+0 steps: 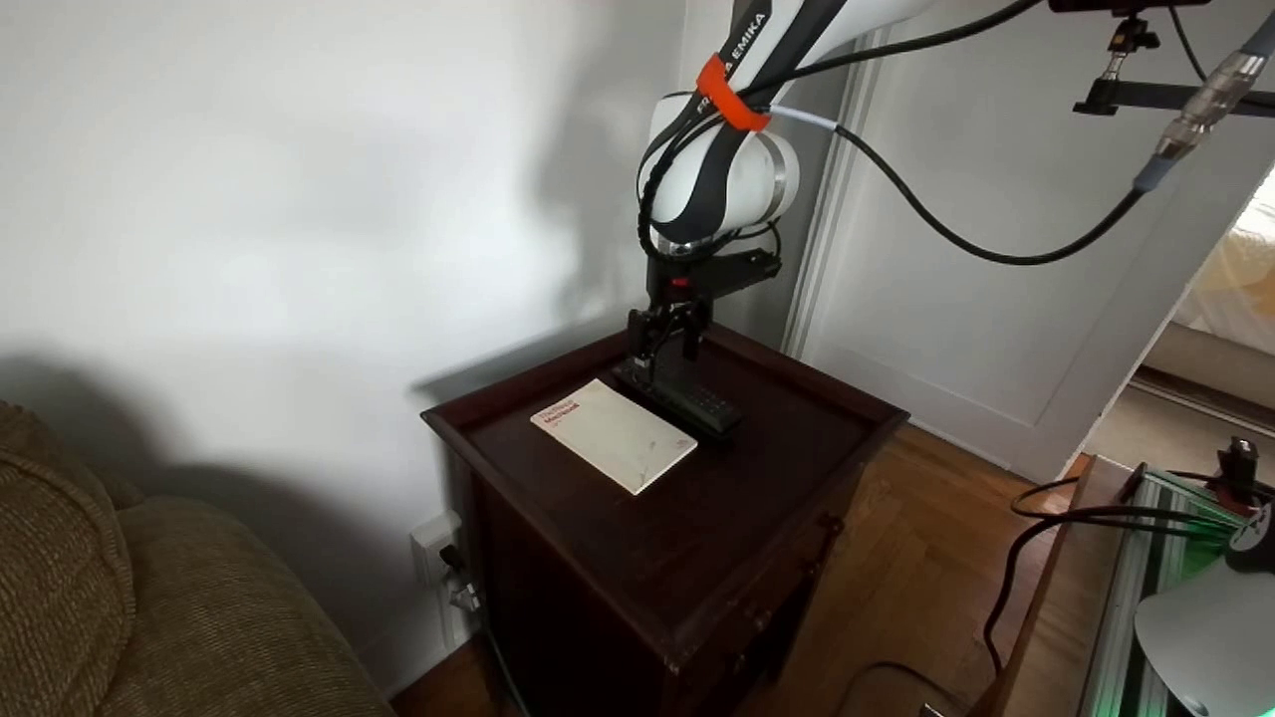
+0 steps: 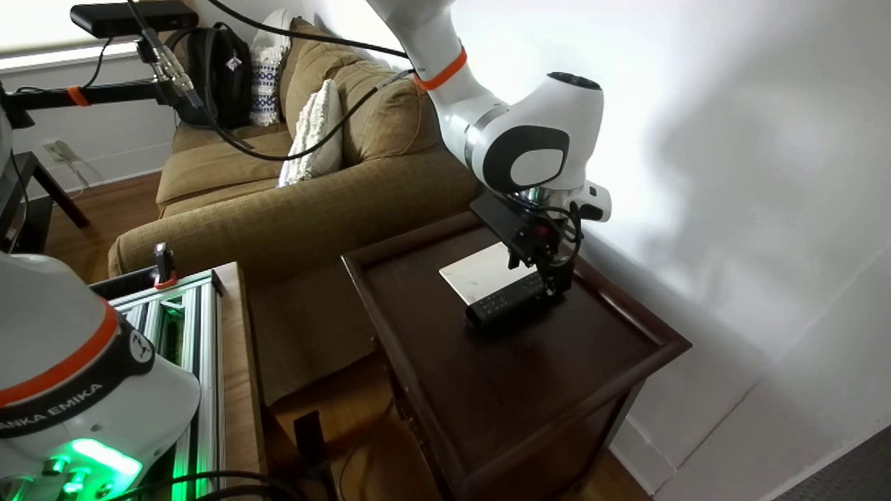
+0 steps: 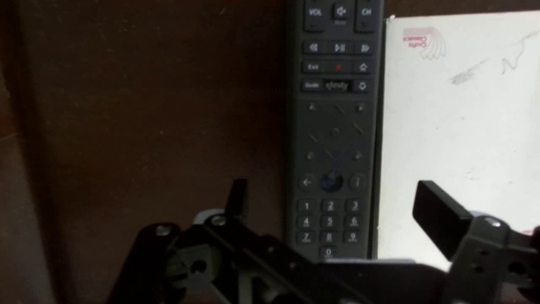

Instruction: Put the black remote control on the cabinet then place the dark grey remote control on the black remote control.

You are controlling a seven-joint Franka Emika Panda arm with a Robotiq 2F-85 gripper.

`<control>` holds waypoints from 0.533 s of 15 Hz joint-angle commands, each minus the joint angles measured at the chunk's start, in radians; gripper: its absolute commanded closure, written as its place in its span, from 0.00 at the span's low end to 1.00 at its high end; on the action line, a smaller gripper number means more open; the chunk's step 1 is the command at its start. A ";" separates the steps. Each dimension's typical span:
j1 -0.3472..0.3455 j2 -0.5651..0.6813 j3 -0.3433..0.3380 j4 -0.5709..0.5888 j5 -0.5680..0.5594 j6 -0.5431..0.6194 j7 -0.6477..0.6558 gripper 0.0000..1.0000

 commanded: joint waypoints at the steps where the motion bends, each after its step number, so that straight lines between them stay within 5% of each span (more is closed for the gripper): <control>1: 0.012 -0.124 -0.017 -0.091 -0.010 0.014 0.012 0.00; 8: 0.058 -0.338 -0.048 -0.214 -0.066 0.000 0.071 0.00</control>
